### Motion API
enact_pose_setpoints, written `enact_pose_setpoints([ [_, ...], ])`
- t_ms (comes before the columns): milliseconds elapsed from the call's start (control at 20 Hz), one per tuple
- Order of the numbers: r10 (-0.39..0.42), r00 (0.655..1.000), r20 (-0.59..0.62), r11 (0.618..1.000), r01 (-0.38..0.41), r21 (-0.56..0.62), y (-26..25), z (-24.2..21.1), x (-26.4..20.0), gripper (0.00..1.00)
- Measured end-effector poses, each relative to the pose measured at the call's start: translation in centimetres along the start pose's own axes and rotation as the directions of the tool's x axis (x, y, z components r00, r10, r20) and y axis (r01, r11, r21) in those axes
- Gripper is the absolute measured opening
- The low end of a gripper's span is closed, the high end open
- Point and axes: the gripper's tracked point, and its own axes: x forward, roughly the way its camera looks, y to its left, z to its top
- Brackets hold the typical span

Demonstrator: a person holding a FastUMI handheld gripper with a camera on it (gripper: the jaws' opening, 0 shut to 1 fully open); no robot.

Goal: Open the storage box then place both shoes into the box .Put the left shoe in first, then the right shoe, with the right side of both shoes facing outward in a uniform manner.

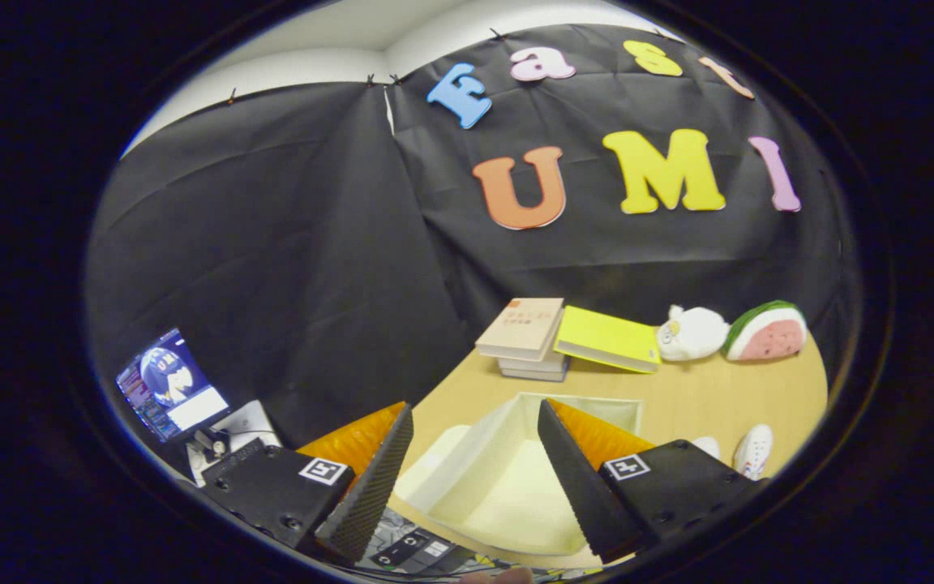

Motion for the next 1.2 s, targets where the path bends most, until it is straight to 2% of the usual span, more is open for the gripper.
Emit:
enact_pose_setpoints([
  [250,-0.207,0.978,0.015,0.978,0.207,0.014,-8.6,-1.5,-5.4,1.0],
  [450,-0.405,0.914,-0.017,0.914,0.405,0.019,-16.7,-4.1,-8.9,1.0],
  [600,-0.467,0.879,-0.097,0.879,0.473,0.055,-20.7,-7.3,-10.0,1.0],
  [850,-0.452,0.852,-0.263,0.87,0.486,0.081,-25.0,-12.4,-8.6,1.0],
  [1200,-0.336,0.805,-0.489,0.89,0.442,0.116,-28.4,-17.9,-2.1,1.0],
])
